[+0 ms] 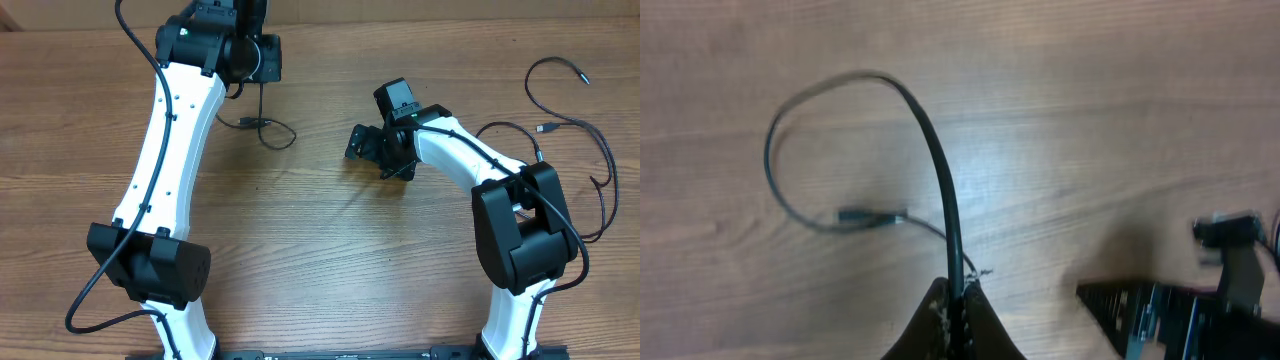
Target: Untangle cables
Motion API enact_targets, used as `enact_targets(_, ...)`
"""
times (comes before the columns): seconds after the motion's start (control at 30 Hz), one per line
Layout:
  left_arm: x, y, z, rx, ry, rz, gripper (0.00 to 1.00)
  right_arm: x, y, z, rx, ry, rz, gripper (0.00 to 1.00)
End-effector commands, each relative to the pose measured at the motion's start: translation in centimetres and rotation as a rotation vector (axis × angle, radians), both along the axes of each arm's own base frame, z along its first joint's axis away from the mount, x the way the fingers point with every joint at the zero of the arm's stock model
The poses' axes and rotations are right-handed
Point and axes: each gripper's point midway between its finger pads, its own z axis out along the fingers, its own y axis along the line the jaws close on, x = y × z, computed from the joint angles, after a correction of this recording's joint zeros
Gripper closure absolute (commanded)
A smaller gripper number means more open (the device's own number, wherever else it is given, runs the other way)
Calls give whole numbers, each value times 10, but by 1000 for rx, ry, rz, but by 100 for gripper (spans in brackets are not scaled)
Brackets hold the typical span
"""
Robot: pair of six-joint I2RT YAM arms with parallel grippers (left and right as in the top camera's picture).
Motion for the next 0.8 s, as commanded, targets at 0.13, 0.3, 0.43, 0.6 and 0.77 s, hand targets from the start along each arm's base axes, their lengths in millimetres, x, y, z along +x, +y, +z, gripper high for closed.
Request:
enact_targets(0.13,-14,1,-5,6,56,-30,96,-21,10,-20,51,57,122,0)
enact_targets(0.3,-22,0,-9,-3,97,-21,96,-22,18,-16,100,38,212,4)
enact_targets(0.43,-35,-11,-24,-58,176,-53,96,-12,12,-2,217,24,202,10)
enact_targets(0.6,-56,-34,-60,-131,296,-117,96,0,-22,5,306,48,101,7)
enact_targets(0.77,-80,-64,-103,-79,357,-238,96,1,-59,1,301,92,8,0)
